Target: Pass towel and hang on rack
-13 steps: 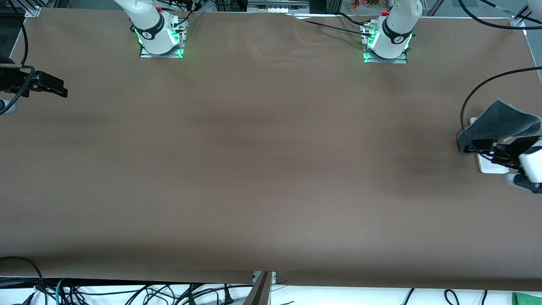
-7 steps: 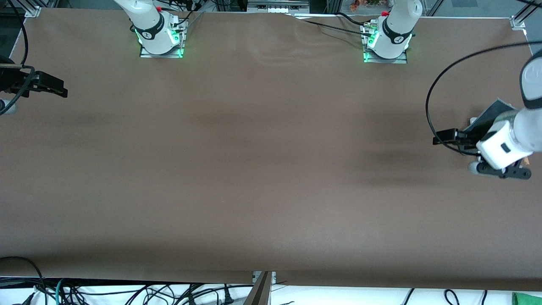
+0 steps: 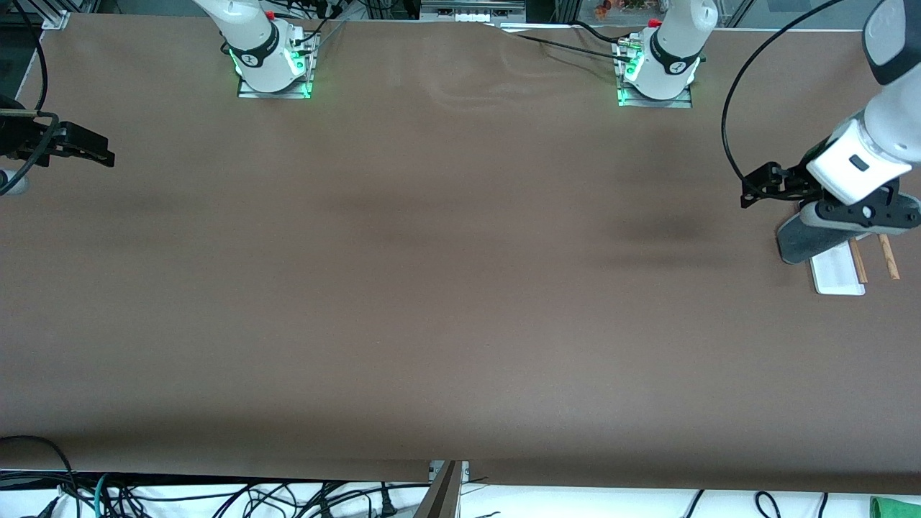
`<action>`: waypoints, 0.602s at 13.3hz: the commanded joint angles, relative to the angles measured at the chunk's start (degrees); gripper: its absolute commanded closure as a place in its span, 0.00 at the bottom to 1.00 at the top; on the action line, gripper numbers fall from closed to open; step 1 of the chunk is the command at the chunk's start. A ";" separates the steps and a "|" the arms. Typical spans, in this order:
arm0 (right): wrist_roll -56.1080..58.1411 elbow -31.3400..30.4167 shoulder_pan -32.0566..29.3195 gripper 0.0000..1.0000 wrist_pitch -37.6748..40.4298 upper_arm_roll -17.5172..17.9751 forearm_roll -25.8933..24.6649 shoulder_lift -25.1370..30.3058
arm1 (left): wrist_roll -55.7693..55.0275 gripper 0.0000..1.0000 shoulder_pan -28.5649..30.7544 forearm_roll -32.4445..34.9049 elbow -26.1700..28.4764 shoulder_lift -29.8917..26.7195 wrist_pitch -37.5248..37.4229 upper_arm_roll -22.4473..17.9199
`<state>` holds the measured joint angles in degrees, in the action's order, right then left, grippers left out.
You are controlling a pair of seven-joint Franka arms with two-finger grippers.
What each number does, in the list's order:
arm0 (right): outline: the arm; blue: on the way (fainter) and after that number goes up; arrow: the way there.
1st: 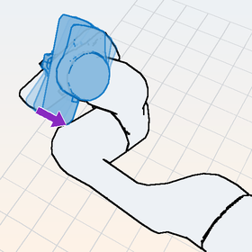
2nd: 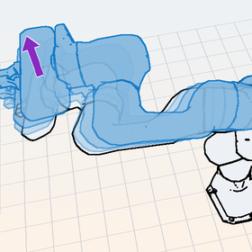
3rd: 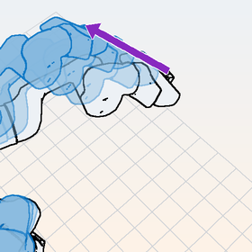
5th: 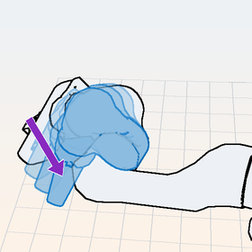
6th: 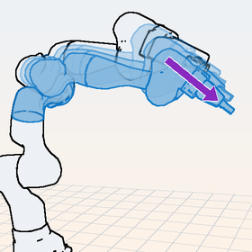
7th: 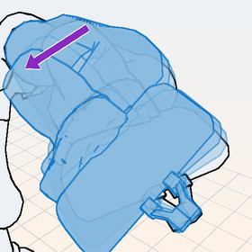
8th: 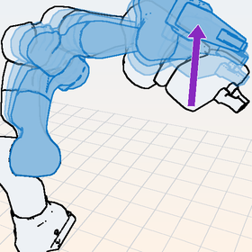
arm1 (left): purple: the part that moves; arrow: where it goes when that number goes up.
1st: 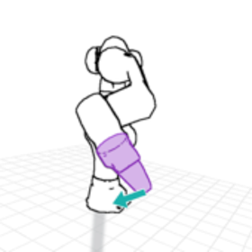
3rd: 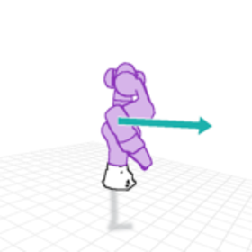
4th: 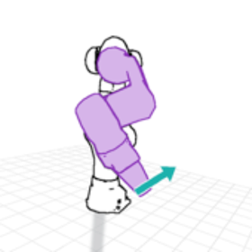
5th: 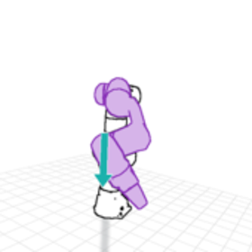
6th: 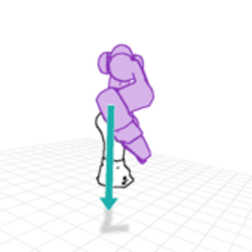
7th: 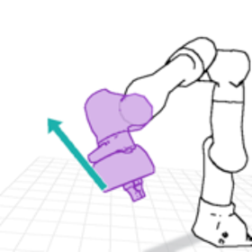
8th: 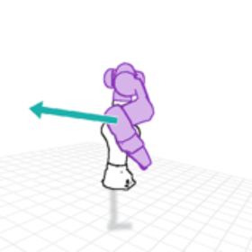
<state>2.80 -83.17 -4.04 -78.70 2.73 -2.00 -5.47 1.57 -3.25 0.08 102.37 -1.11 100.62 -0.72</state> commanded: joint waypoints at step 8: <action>0.89 2.31 0.26 0.00 0.04 -0.09 -0.55 -1.47 | -2.72 0.00 -1.14 1.68 3.53 -2.32 2.48 -0.86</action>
<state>2.88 -82.38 -4.04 -79.06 2.73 -2.00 -6.42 -0.28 -3.52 0.49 104.77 -2.40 102.23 -0.85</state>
